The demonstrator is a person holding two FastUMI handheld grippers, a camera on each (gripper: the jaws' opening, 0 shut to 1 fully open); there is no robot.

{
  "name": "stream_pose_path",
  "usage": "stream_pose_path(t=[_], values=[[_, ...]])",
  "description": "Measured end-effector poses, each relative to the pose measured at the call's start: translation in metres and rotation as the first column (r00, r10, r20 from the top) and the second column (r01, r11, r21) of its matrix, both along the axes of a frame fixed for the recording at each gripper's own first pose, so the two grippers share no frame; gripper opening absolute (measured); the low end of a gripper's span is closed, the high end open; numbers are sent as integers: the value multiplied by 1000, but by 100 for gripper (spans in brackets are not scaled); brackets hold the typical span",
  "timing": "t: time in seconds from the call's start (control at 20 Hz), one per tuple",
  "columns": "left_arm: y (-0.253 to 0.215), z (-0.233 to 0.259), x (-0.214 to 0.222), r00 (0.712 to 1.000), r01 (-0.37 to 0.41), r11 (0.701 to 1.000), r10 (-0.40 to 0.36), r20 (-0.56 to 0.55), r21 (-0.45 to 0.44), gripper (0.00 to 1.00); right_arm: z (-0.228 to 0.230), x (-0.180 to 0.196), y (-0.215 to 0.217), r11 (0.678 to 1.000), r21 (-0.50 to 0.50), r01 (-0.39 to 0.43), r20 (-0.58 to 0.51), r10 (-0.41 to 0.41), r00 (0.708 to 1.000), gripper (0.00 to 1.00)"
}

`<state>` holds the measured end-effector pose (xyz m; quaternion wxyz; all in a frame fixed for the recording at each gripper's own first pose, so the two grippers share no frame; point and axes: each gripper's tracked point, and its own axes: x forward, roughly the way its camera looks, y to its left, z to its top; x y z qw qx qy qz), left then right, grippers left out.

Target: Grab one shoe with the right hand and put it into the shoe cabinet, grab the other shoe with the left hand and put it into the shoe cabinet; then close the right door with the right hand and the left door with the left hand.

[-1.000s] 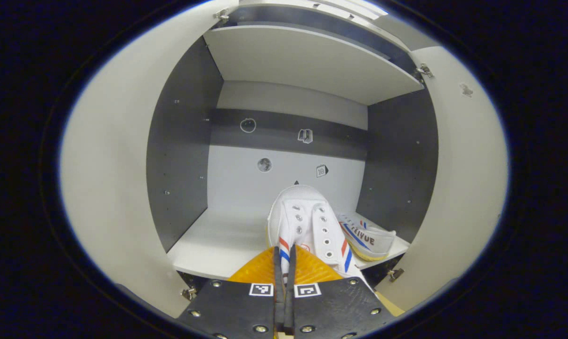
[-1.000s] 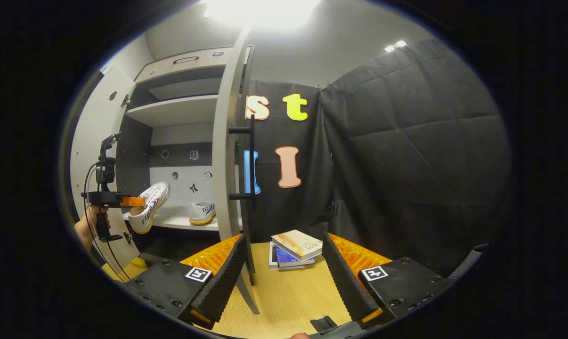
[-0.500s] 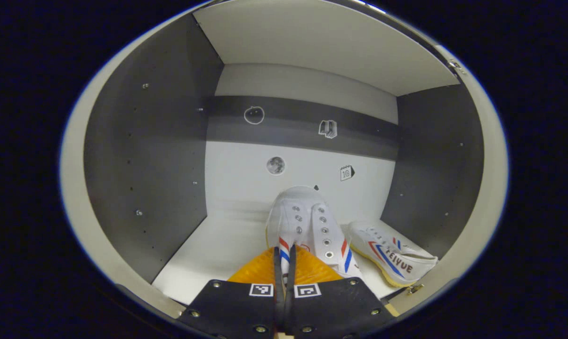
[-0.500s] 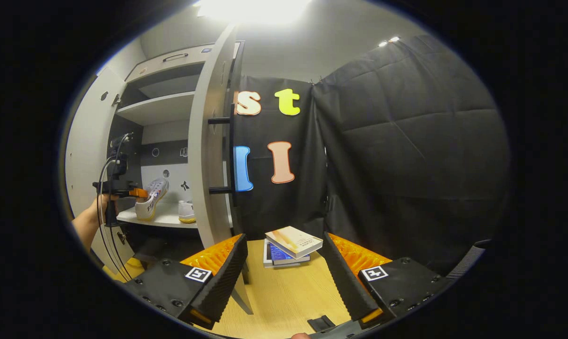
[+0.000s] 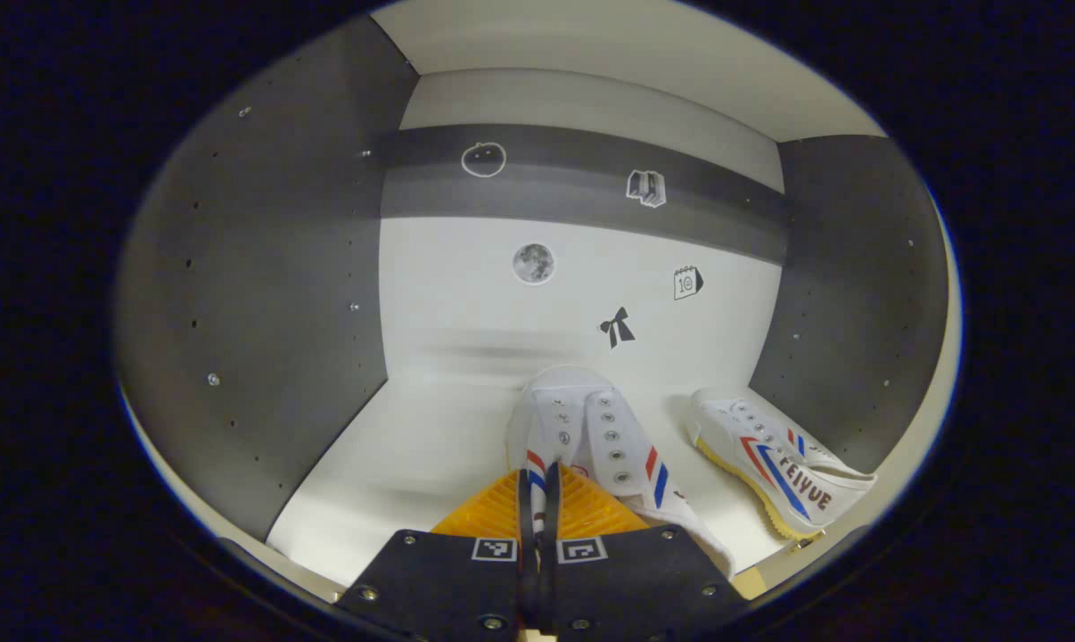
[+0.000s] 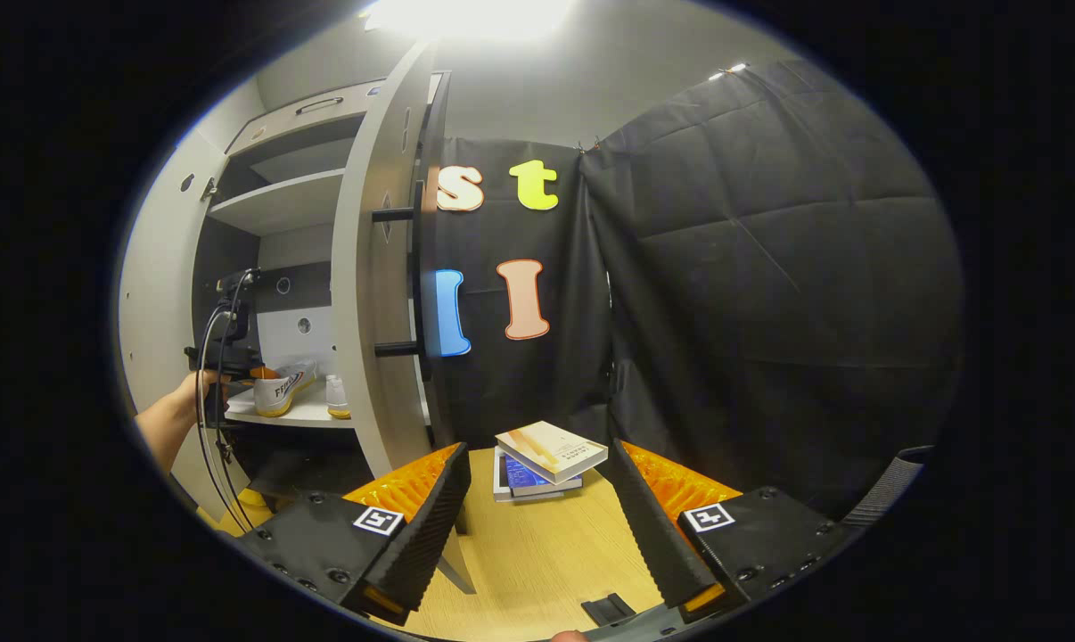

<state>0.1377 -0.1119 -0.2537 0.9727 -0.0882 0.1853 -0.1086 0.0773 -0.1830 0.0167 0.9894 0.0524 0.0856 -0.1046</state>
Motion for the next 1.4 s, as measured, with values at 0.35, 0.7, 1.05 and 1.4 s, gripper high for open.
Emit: stream_pose_path(t=[0.35, 0.7, 1.05, 1.4], values=[[15, 14, 2, 997, -40, 997, 36, 62, 70, 42, 3, -4, 11, 1000, 13, -18, 14, 18, 1000, 98], [26, 57, -25, 979, -48, 992, 24, 201, 118, 96, 14, -8, 17, 999, 9, -44, 48, 44, 998, 98], [42, 109, -96, 945, -40, 994, 4, 326, 104, 96, 31, -16, 36, 996, 0, -93, 85, 93, 992, 93], [73, 132, -184, 923, -36, 996, 0, 385, 86, 96, 46, -20, 59, 989, -24, -143, 113, 145, 983, 98]])
